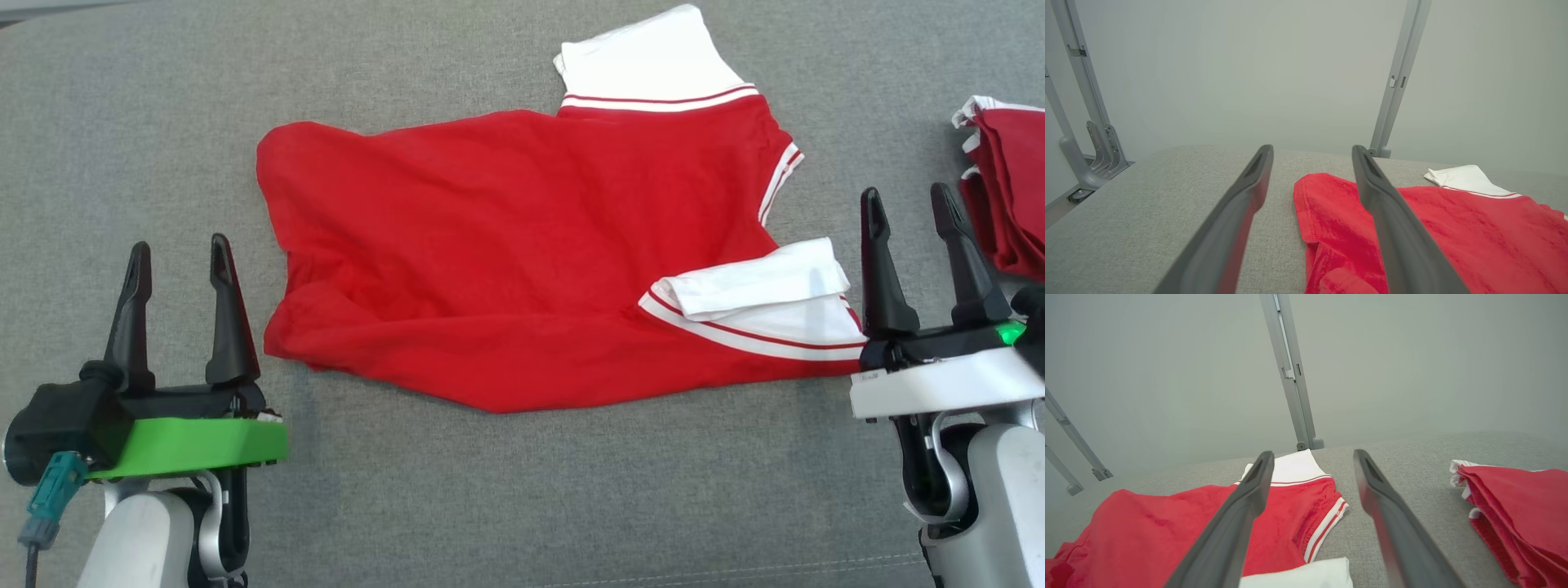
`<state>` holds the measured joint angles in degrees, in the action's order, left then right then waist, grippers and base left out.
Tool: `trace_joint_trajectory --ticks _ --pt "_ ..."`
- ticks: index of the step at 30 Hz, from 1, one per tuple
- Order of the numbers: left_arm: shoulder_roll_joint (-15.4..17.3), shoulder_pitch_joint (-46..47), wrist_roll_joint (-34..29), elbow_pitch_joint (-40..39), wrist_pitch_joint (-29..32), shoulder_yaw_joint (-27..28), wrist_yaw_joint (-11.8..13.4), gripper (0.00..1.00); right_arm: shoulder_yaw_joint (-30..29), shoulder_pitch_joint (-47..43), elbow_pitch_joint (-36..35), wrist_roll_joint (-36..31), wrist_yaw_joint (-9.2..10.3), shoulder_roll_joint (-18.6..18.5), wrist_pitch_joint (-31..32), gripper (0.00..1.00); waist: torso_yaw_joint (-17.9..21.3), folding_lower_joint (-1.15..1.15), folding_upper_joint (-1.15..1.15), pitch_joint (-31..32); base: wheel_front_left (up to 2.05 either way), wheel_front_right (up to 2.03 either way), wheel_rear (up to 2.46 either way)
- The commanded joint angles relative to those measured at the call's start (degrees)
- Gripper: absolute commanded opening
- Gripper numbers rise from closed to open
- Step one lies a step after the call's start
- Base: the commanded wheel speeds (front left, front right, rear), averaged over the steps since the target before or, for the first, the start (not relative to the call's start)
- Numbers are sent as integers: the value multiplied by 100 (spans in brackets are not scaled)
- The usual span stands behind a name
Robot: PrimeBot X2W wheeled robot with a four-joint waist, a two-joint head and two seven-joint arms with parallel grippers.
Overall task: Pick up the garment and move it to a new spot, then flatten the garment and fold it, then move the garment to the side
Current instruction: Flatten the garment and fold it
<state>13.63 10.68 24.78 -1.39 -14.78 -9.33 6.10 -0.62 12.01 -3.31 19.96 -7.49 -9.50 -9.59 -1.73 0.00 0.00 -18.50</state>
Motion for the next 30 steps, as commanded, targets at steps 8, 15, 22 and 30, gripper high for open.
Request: trace_joint_trajectory --ticks 8,15,22,30 --pt "1 -530 -647 -329 -43 353 -94 100 91 -594 50 -566 0 79 -473 100 120 0 0 376 0 0 0" --pt "-141 -892 -780 -353 -41 418 -161 100 96 -714 178 -501 0 167 -535 100 148 0 0 478 0 0 0" --pt "-176 -932 -822 -216 -42 332 -285 100 101 -645 259 -449 0 136 -550 100 131 0 0 506 0 0 0" --pt "-305 -1179 -675 312 -41 22 -518 100 65 -902 717 -372 0 177 -550 100 91 0 0 380 0 0 0"
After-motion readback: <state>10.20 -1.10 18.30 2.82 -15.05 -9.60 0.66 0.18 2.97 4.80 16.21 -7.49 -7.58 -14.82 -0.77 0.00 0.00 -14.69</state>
